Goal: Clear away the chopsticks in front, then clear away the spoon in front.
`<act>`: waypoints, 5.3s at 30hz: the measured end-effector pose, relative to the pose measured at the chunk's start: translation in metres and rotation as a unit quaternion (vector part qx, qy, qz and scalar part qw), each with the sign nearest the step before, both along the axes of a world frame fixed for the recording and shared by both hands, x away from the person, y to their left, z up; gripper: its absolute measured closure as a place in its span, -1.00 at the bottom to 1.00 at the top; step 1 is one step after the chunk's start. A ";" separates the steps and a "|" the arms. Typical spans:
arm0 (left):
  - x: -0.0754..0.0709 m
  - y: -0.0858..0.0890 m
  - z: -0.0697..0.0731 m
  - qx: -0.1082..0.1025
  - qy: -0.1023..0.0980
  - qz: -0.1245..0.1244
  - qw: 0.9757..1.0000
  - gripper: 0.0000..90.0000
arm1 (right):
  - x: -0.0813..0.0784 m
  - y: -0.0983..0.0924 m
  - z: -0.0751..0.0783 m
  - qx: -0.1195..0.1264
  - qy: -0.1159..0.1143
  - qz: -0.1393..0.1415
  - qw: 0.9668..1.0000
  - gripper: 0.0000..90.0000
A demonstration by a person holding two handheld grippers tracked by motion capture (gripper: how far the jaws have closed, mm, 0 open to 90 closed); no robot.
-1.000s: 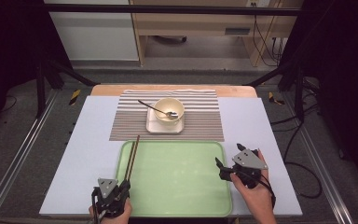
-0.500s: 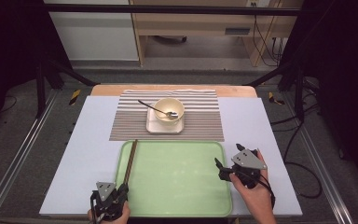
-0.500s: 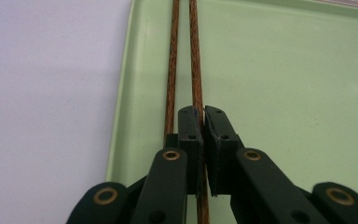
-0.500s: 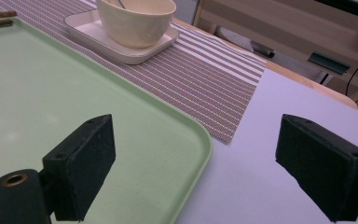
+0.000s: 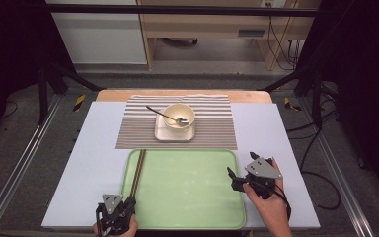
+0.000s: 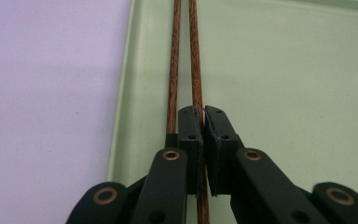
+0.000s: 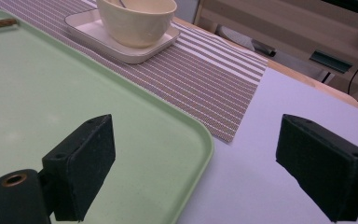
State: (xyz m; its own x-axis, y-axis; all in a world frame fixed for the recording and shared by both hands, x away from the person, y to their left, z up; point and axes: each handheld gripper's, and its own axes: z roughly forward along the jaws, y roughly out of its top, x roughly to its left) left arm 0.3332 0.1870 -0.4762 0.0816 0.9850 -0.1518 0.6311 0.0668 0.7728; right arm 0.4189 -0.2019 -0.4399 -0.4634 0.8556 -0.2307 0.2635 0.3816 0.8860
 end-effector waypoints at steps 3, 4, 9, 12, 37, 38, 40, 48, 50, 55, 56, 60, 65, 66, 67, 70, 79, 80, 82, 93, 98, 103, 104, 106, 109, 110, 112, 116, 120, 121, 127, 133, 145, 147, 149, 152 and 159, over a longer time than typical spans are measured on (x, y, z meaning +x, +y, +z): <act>0.000 -0.001 -0.001 0.002 -0.001 -0.001 1.000 0.90 | 0.000 0.000 0.000 0.000 0.000 0.001 1.000 -0.74; 0.001 -0.001 -0.001 0.001 -0.001 -0.001 1.000 0.90 | 0.000 0.000 0.000 0.000 0.000 0.001 1.000 -0.74; 0.000 -0.002 -0.003 0.005 -0.006 0.004 1.000 0.90 | 0.000 0.000 0.000 0.001 0.000 0.001 1.000 -0.74; 0.000 -0.003 -0.004 0.008 -0.008 0.004 1.000 0.90 | 0.000 0.001 0.000 0.000 0.001 0.002 1.000 -0.74; 0.005 -0.017 0.010 0.031 -0.045 -0.024 0.998 0.65 | 0.001 0.000 -0.001 -0.003 0.006 0.002 1.000 -0.75; 0.007 -0.018 0.012 0.032 -0.050 -0.028 0.998 0.62 | 0.001 0.000 -0.002 -0.003 0.008 0.001 1.000 -0.75; 0.010 -0.021 0.014 0.036 -0.056 -0.035 0.997 0.55 | 0.002 0.000 -0.002 -0.003 0.011 0.000 1.000 -0.75; 0.034 -0.032 0.017 0.046 -0.058 -0.073 0.995 0.21 | 0.005 -0.002 -0.004 -0.007 0.015 -0.007 1.000 -0.78; 0.040 -0.034 0.020 0.047 -0.062 -0.078 0.994 0.11 | 0.005 -0.003 -0.005 -0.005 0.016 -0.009 1.000 -0.79; 0.056 -0.041 0.029 0.053 -0.069 -0.107 0.990 -0.13 | 0.006 -0.005 -0.005 -0.004 0.017 -0.016 1.000 -0.80; 0.058 -0.042 0.031 0.054 -0.075 -0.110 0.990 -0.16 | 0.007 -0.006 -0.005 -0.004 0.017 -0.016 1.000 -0.80; 0.069 -0.043 0.042 0.049 -0.086 -0.118 0.988 -0.30 | 0.007 -0.006 -0.006 -0.006 0.017 -0.017 1.000 -0.80; 0.086 -0.041 0.057 0.037 -0.109 -0.131 0.985 -0.44 | 0.007 -0.007 -0.006 -0.008 0.017 -0.020 1.000 -0.81; 0.089 -0.041 0.060 0.038 -0.111 -0.133 0.984 -0.46 | 0.007 -0.006 -0.006 -0.009 0.017 -0.020 1.000 -0.81; 0.093 -0.041 0.062 0.047 -0.112 -0.138 0.983 -0.50 | 0.008 -0.006 -0.006 -0.010 0.017 -0.020 1.000 -0.81; 0.099 -0.040 0.066 0.052 -0.115 -0.145 0.981 -0.55 | 0.008 -0.006 -0.006 -0.010 0.016 -0.020 1.000 -0.81; 0.127 -0.036 0.085 0.068 -0.133 -0.150 0.977 -0.57 | 0.008 -0.006 -0.005 -0.007 0.015 -0.021 1.000 -0.81; 0.127 -0.036 0.085 0.068 -0.133 -0.150 0.977 -0.57 | 0.007 -0.006 -0.005 -0.006 0.016 -0.021 1.000 -0.81; 0.137 -0.038 0.094 0.087 -0.143 -0.151 0.974 -0.57 | 0.007 -0.006 -0.005 -0.006 0.016 -0.023 1.000 -0.81; 0.197 -0.037 0.095 0.097 -0.131 -0.149 0.975 -0.56 | 0.007 -0.006 -0.005 -0.005 0.015 -0.023 1.000 -0.81; 0.214 -0.032 0.089 0.095 -0.122 -0.142 0.978 -0.56 | 0.008 -0.006 -0.005 -0.006 0.014 -0.022 1.000 -0.81; 0.225 -0.029 0.085 0.091 -0.113 -0.139 0.980 -0.57 | 0.008 -0.005 -0.005 -0.008 0.014 -0.021 1.000 -0.81; 0.228 -0.030 0.084 0.087 -0.112 -0.140 0.980 -0.57 | 0.008 -0.005 -0.005 -0.008 0.014 -0.021 1.000 -0.81; 0.232 -0.030 0.082 0.090 -0.111 -0.140 0.980 -0.57 | 0.008 -0.005 -0.005 -0.008 0.015 -0.021 1.000 -0.81; 0.238 -0.030 0.078 0.077 -0.105 -0.138 0.982 -0.58 | 0.007 -0.005 -0.005 -0.008 0.015 -0.020 1.000 -0.81; 0.239 -0.030 0.077 0.073 -0.105 -0.137 0.982 -0.58 | 0.007 -0.005 -0.005 -0.008 0.015 -0.020 1.000 -0.81; 0.242 -0.032 0.075 0.078 -0.104 -0.139 0.982 -0.58 | 0.007 -0.005 -0.005 -0.006 0.015 -0.020 1.000 -0.81; 0.247 -0.032 0.069 0.074 -0.098 -0.137 0.983 -0.59 | 0.008 -0.006 -0.005 -0.008 0.017 -0.025 1.000 -0.81; 0.254 -0.030 0.064 0.071 -0.097 -0.136 0.983 -0.55 | 0.008 -0.007 -0.005 -0.008 0.019 -0.028 0.999 -0.81; 0.256 -0.029 0.063 0.072 -0.097 -0.136 0.983 -0.54 | 0.008 -0.007 -0.005 -0.007 0.019 -0.028 0.999 -0.81; 0.266 -0.028 0.056 0.072 -0.119 -0.133 0.981 -0.40 | 0.008 -0.007 -0.005 -0.010 0.018 -0.027 0.999 -0.81; 0.271 -0.025 0.052 0.066 -0.145 -0.134 0.978 -0.19 | 0.008 -0.006 -0.006 -0.014 0.019 -0.028 0.999 -0.81; 0.276 -0.024 0.046 0.020 -0.136 -0.121 0.983 0.16 | 0.008 -0.006 -0.007 -0.018 0.023 -0.027 0.999 -0.81; 0.277 -0.024 0.045 0.009 -0.138 -0.119 0.983 0.20 | 0.008 -0.006 -0.007 -0.018 0.023 -0.026 0.999 -0.81; 0.278 -0.023 0.044 0.002 -0.137 -0.117 0.984 0.27 | 0.008 -0.006 -0.007 -0.019 0.024 -0.026 0.999 -0.81; 0.279 -0.022 0.042 0.002 -0.139 -0.115 0.984 0.34 | 0.008 -0.006 -0.007 -0.018 0.023 -0.026 0.999 -0.81; 0.278 -0.020 0.046 -0.013 -0.150 -0.108 0.983 0.52 | 0.009 -0.005 -0.007 -0.019 0.025 -0.025 0.999 -0.81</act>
State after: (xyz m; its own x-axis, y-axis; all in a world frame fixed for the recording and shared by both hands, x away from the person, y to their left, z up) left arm 0.6114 0.1672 -0.4306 0.3324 0.9363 -0.1132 0.3768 -0.0218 0.9260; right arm 0.4275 -0.2071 -0.4473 -0.4312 0.8692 -0.2419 0.3265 0.4003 0.8563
